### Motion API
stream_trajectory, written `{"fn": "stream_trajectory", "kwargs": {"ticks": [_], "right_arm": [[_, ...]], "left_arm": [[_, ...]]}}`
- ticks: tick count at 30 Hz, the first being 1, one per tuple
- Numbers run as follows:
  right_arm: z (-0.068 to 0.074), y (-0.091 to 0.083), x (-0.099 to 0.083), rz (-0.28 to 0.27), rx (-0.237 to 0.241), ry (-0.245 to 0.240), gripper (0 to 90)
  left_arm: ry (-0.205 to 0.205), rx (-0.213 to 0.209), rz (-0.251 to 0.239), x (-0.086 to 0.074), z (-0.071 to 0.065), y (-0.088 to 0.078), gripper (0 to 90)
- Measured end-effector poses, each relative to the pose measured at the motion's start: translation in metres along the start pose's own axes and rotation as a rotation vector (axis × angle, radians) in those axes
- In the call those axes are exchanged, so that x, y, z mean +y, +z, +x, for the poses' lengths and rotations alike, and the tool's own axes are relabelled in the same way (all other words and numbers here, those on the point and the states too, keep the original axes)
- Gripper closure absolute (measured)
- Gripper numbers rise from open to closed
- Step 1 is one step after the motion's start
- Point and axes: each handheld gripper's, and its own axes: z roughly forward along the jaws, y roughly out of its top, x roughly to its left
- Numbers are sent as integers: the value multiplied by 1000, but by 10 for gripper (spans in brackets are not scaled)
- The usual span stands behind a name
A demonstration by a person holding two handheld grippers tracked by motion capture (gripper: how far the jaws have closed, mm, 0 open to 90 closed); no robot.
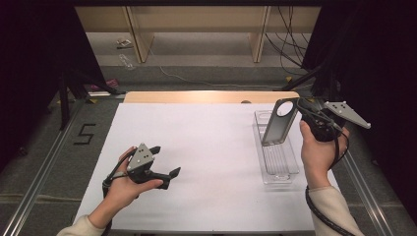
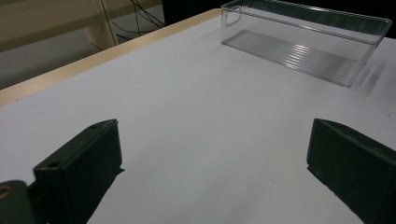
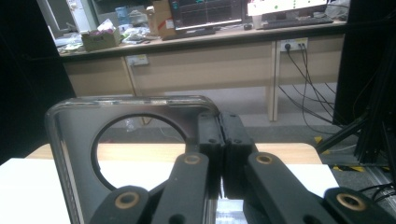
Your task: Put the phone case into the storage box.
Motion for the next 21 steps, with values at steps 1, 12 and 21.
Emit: {"fn": "stream_trajectory", "kwargs": {"ticks": [1,12,21], "right_arm": [[0,0,0,0,0,-1,892],[-4,2,1,0,-8,-3,892],[-6,3,1,2,-15,-4,892]], "left_arm": [[0,0,0,0,0,0,28],[1,-2,1,0,0,0,28],[0,-4,1,-1,0,0,31]]}}
